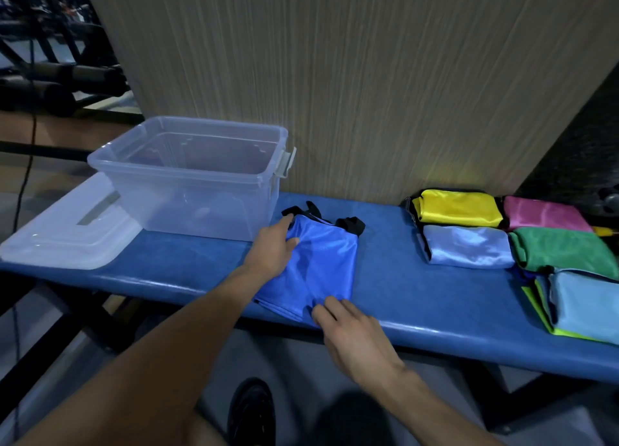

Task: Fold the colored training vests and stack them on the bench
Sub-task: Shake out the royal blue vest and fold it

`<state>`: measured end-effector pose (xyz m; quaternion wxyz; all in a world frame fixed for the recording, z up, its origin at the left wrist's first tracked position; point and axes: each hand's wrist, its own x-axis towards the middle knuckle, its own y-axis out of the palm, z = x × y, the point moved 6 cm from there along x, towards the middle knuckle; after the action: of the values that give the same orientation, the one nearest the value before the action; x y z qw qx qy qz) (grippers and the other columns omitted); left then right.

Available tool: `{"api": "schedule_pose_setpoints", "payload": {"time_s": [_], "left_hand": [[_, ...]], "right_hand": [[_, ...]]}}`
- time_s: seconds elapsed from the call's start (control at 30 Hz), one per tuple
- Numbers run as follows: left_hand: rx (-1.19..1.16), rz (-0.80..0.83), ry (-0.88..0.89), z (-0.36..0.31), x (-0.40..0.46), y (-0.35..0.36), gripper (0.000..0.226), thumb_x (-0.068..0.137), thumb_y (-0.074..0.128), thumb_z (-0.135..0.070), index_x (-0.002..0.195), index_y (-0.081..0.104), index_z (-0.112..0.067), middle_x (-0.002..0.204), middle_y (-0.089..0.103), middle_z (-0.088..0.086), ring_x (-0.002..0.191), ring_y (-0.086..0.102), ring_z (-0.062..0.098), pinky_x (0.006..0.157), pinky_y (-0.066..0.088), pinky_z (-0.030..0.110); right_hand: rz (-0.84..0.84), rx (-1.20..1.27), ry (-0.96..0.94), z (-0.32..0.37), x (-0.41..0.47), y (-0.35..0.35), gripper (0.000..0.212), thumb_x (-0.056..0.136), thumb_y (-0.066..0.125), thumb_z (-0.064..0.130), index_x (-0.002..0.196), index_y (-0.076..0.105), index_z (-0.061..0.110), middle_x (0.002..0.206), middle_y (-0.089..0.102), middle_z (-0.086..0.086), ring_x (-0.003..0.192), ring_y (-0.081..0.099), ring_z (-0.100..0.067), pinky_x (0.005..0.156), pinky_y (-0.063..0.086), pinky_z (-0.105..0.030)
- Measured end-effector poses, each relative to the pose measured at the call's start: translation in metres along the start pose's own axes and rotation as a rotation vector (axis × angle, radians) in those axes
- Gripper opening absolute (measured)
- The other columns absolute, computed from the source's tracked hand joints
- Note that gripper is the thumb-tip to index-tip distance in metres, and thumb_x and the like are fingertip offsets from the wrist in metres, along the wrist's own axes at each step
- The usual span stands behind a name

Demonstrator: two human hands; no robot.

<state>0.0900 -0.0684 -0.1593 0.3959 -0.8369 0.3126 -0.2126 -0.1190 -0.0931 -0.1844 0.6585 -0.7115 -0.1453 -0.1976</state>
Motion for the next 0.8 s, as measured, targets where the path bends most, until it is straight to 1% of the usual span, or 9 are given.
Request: {"api": "schedule_pose_setpoints", "payload": {"time_s": [0.07,0.17,0.23,0.33,0.47,0.57,0.63,0.73,0.8], "left_hand": [[0.244,0.074,0.059,-0.010,-0.006,-0.006,0.070,0.099,0.062,-0.023,0.158,0.026,-0.017,0.147,0.043,0.011,0.125,0.051,0.033,0.099,0.047,0.043],[0.379,0.057,0.310,-0.035,-0.028,-0.021,0.036,0.091,0.070,-0.027,0.124,0.058,-0.024,0.128,0.043,-0.002,0.116,0.045,0.021,0.091,0.049,0.038],[0.184,0.255,0.400,-0.040,-0.047,-0.016,0.026,0.082,0.079,-0.033,0.101,0.062,-0.026,0.112,0.050,-0.005,0.105,0.049,0.015,0.090,0.048,0.036],[0.301,0.589,0.376,-0.029,-0.072,0.007,0.054,0.068,0.083,-0.052,0.109,0.055,-0.032,0.112,0.044,-0.009,0.105,0.043,0.013,0.093,0.042,0.032],[0.370,0.429,0.426,-0.020,-0.075,0.007,0.054,0.074,0.080,-0.048,0.117,0.051,-0.034,0.115,0.040,-0.010,0.107,0.040,0.014,0.093,0.039,0.031],[0.281,0.372,0.410,-0.014,-0.073,0.001,0.039,0.084,0.069,-0.032,0.119,0.056,-0.024,0.113,0.046,-0.006,0.106,0.046,0.016,0.092,0.041,0.031],[0.243,0.291,0.434,-0.016,-0.073,-0.004,0.025,0.082,0.063,-0.017,0.107,0.059,-0.016,0.100,0.051,-0.005,0.094,0.049,0.013,0.082,0.041,0.033],[0.052,0.049,0.380,-0.026,-0.066,-0.030,0.017,0.084,0.062,-0.009,0.081,0.057,-0.024,0.071,0.051,-0.010,0.070,0.047,0.006,0.066,0.037,0.028],[-0.192,-0.036,0.322,-0.037,-0.058,-0.050,0.007,0.088,0.067,-0.017,0.087,0.065,-0.023,0.074,0.065,-0.005,0.071,0.060,0.006,0.069,0.048,0.030]], "right_hand": [[-0.003,-0.010,-0.043,0.000,-0.003,0.000,0.056,0.062,0.087,0.016,0.102,0.049,0.024,0.096,0.050,0.004,0.078,0.056,-0.020,0.052,0.047,-0.033],[0.006,-0.045,-0.072,-0.004,-0.006,0.000,0.051,0.066,0.079,0.020,0.109,0.052,0.023,0.113,0.054,0.001,0.091,0.055,-0.024,0.069,0.050,-0.037],[0.011,-0.043,-0.063,-0.010,-0.007,0.000,0.051,0.067,0.076,0.019,0.112,0.052,0.024,0.123,0.055,0.001,0.100,0.056,-0.025,0.075,0.050,-0.038],[-0.004,-0.008,-0.094,-0.017,-0.005,0.000,0.037,0.075,0.071,0.023,0.108,0.055,0.025,0.115,0.058,0.005,0.099,0.056,-0.022,0.074,0.049,-0.035],[-0.010,0.161,0.008,-0.033,0.007,-0.006,0.023,0.081,0.055,0.021,0.102,0.062,0.025,0.094,0.062,0.011,0.085,0.058,-0.018,0.072,0.044,-0.033],[-0.029,0.453,0.250,-0.051,0.015,-0.014,0.019,0.086,0.063,0.017,0.102,0.066,0.025,0.090,0.067,0.013,0.079,0.059,-0.009,0.074,0.043,-0.028],[-0.063,0.611,0.400,-0.065,0.019,-0.021,0.017,0.088,0.069,0.014,0.100,0.068,0.027,0.077,0.065,0.011,0.064,0.054,-0.005,0.065,0.040,-0.022],[-0.174,0.815,0.548,-0.087,0.027,-0.042,0.019,0.091,0.070,0.013,0.097,0.066,0.031,0.077,0.069,-0.003,0.062,0.057,-0.014,0.063,0.046,-0.032],[-0.303,0.933,0.569,-0.098,0.035,-0.065,0.017,0.094,0.069,0.011,0.097,0.067,0.028,0.073,0.066,0.007,0.066,0.058,-0.012,0.064,0.047,-0.026]]}}
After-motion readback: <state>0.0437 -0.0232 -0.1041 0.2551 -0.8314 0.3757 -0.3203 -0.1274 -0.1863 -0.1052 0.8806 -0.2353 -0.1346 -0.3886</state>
